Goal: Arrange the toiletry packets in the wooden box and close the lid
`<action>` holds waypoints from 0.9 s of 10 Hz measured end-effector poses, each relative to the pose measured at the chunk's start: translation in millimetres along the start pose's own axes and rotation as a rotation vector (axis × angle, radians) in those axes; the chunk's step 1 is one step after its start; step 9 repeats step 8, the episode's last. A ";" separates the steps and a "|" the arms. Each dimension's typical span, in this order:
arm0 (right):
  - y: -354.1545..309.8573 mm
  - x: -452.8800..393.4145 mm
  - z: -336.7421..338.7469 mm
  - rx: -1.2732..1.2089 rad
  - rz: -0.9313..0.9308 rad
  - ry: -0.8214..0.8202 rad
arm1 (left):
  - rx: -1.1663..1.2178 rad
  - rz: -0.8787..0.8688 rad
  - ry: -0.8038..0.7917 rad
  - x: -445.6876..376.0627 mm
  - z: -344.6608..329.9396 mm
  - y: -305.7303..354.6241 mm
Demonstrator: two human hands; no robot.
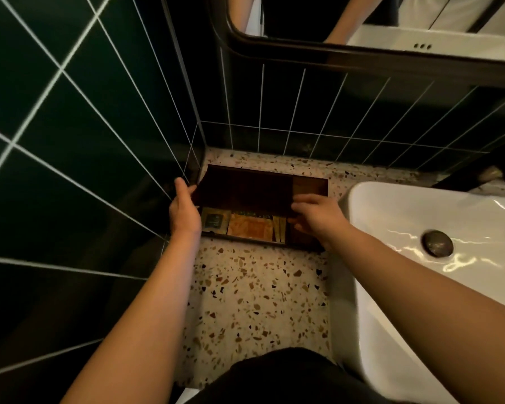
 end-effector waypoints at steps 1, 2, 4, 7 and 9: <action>14.4 -1.4 -5.3 0.058 -0.063 0.031 | -0.183 -0.049 -0.020 6.9 4.1 -9.6; 27.7 -5.5 -12.9 0.060 -0.108 0.023 | -0.388 -0.100 -0.045 4.5 1.2 -20.3; 42.0 -5.1 -20.1 0.065 -0.156 -0.012 | -0.618 -0.082 -0.069 -7.4 -2.4 -47.6; 42.6 10.7 -14.7 -0.057 -0.205 -0.130 | -0.969 -0.176 -0.053 2.8 -6.3 -57.6; 40.9 17.2 -10.1 -0.124 -0.205 -0.103 | -1.114 -0.281 -0.059 17.2 -14.9 -58.1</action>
Point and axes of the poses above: each hand's wrist, its own x-axis away from the middle knuckle, its own z-axis out of the back of the hand, y = z × x, the point moved 3 cm from there along -x, towards the middle knuckle, and after that the axes turned 6 degrees about x, right-handed, at the moved point
